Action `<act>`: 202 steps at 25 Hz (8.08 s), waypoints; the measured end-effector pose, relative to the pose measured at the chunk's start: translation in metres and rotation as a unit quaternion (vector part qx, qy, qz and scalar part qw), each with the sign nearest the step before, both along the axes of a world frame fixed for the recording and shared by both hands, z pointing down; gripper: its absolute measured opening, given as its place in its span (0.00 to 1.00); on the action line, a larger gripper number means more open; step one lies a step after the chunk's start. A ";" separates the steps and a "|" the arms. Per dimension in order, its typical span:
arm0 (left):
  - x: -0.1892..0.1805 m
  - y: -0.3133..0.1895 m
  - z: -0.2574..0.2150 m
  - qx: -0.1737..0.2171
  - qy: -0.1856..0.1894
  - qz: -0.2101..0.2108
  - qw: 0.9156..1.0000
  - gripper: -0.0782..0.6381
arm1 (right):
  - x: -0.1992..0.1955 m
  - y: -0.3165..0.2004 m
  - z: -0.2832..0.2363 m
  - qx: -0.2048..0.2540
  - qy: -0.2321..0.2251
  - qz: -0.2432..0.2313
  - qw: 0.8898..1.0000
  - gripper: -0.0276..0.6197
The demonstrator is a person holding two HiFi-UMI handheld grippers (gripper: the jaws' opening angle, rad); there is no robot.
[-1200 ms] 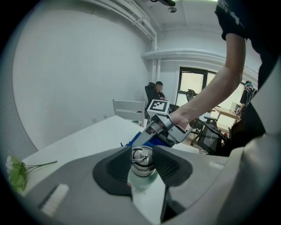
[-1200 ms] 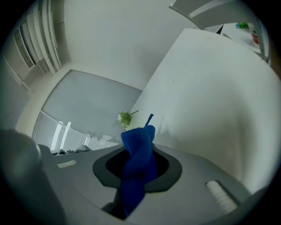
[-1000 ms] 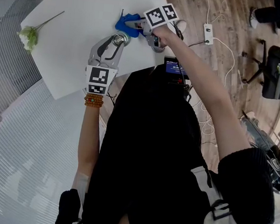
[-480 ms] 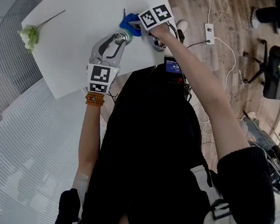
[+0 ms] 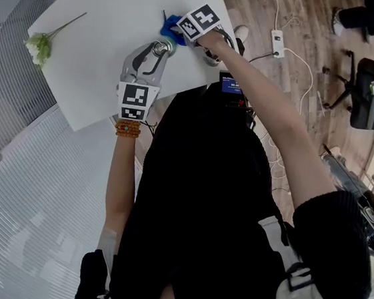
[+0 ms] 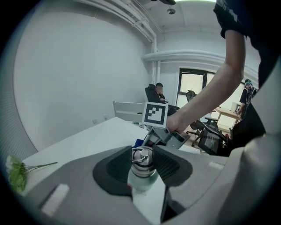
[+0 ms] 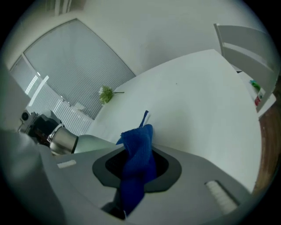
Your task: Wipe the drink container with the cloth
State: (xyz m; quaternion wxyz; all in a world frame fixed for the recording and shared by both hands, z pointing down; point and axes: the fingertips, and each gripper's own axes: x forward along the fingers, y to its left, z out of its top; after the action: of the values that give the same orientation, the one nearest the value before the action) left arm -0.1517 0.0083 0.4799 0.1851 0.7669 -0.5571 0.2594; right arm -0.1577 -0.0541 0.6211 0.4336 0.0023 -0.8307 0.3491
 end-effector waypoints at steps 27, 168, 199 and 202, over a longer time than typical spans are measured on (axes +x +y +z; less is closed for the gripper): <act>0.000 -0.003 -0.002 0.035 0.007 0.006 0.999 0.32 | 0.049 0.006 -0.121 -0.100 -0.277 0.425 0.856 0.18; 0.015 0.012 0.027 -0.031 -0.256 0.375 0.890 0.39 | 0.053 0.037 -0.089 -0.130 -0.210 0.446 0.860 0.18; 0.019 0.008 0.026 -0.051 -0.244 0.299 0.921 0.39 | 0.071 0.036 -0.059 -0.050 -0.117 0.520 0.845 0.16; 0.019 0.006 0.025 -0.053 -0.244 0.297 0.922 0.39 | 0.072 0.035 -0.053 -0.065 -0.109 0.533 0.837 0.16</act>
State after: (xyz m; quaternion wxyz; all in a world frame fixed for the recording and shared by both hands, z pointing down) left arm -0.1323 0.0143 0.5052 -0.0012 0.7993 -0.3170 0.5106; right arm -0.0853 -0.0196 0.5682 0.0859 0.3782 -0.7185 0.5773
